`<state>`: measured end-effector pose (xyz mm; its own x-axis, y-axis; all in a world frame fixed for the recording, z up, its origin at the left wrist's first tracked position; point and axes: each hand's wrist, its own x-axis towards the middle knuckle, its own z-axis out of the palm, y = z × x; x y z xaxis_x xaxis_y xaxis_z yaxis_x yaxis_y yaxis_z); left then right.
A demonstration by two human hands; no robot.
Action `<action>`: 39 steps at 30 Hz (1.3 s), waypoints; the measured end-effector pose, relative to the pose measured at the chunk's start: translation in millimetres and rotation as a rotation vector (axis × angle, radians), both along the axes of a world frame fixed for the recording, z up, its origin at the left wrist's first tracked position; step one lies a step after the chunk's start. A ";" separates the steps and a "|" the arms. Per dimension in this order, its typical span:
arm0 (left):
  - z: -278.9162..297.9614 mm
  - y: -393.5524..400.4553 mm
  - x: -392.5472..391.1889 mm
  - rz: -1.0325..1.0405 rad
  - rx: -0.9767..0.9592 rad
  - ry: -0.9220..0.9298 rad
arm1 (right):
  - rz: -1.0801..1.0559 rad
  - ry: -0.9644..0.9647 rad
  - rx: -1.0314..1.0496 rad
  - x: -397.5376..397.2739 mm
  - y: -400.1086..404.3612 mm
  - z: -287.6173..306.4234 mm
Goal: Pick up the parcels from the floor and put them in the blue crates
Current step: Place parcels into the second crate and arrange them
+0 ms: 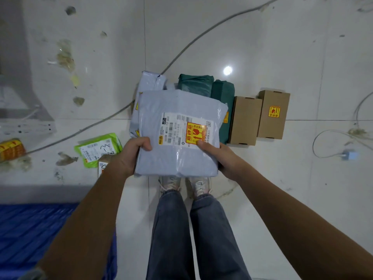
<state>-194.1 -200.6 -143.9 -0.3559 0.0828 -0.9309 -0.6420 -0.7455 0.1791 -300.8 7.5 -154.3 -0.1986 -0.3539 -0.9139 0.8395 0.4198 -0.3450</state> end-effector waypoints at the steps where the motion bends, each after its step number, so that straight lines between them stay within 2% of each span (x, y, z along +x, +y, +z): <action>1: 3.3 -0.4 -1.9 0.002 -0.015 0.010 | -0.056 -0.019 0.005 0.3 3.1 1.1; 5: 8.2 2.7 4.9 0.218 -0.153 0.012 | -0.242 0.039 0.022 12.4 7.4 12.3; 7: 13.5 8.5 15.0 0.406 -0.142 0.034 | -0.311 0.091 -0.010 23.8 4.4 21.5; 9: 23.5 22.1 24.2 0.489 -0.134 0.085 | -0.341 0.111 -0.086 35.9 -3.3 32.2; 13: 52.8 56.0 38.6 0.526 -0.196 0.137 | -0.279 0.094 -0.176 63.2 -28.1 55.2; 17: 73.5 55.1 67.7 0.798 -0.292 0.111 | -0.095 -0.002 -0.190 89.2 -46.6 75.6; 19: 81.2 48.0 90.5 0.872 -0.363 0.068 | 0.031 -0.035 -0.174 98.7 -55.7 84.0; 22: 88.2 33.8 132.8 0.934 -0.443 0.034 | 0.125 -0.003 -0.137 105.8 -68.3 93.3; 25: 93.7 18.4 180.7 1.002 -0.496 0.014 | 0.060 0.124 0.000 99.9 -83.1 92.2; 28: 95.9 10.0 242.1 1.036 -0.496 -0.005 | 0.223 0.236 0.018 112.7 -111.7 91.1; 30: 96.6 13.6 281.2 1.063 -0.469 -0.026 | 0.410 0.313 -0.005 136.5 -133.7 92.4; 35: 102.5 40.7 370.4 1.103 -0.430 -0.080 | 0.923 0.437 -0.040 248.3 -179.0 109.9; 39: 101.3 60.2 443.0 1.223 -0.344 -0.223 | 1.076 0.560 -0.072 339.8 -187.3 118.2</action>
<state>248.9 -140.4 -42.6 0.1347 -0.4394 -0.8882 0.3810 -0.8044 0.4557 39.0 -179.8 -36.1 -0.1329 -0.6275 -0.7672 -0.1986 0.7752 -0.5996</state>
